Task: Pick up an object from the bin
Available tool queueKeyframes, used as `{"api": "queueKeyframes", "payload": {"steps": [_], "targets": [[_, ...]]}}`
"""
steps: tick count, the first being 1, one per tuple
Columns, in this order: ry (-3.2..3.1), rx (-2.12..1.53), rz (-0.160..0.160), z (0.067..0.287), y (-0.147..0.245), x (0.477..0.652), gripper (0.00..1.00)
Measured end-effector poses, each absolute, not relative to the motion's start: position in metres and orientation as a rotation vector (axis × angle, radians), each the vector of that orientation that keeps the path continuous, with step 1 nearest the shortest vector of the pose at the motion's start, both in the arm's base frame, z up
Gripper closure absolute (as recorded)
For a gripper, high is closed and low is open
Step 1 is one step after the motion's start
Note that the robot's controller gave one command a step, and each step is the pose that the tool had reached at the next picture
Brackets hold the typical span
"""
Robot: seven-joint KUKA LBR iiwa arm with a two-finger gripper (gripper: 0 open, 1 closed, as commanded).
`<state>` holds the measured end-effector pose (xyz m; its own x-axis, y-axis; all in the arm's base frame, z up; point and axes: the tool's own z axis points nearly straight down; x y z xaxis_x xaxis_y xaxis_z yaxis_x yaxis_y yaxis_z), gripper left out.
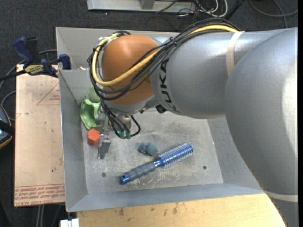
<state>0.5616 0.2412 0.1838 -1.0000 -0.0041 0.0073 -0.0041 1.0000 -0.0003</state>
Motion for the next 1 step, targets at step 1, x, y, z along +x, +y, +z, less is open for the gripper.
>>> {"api": "queueKeyframes", "payload": {"steps": [1], "targets": [[-3.113, 0.486, -0.007, 0.0735, 0.2106, 0.5365, 0.00]]}}
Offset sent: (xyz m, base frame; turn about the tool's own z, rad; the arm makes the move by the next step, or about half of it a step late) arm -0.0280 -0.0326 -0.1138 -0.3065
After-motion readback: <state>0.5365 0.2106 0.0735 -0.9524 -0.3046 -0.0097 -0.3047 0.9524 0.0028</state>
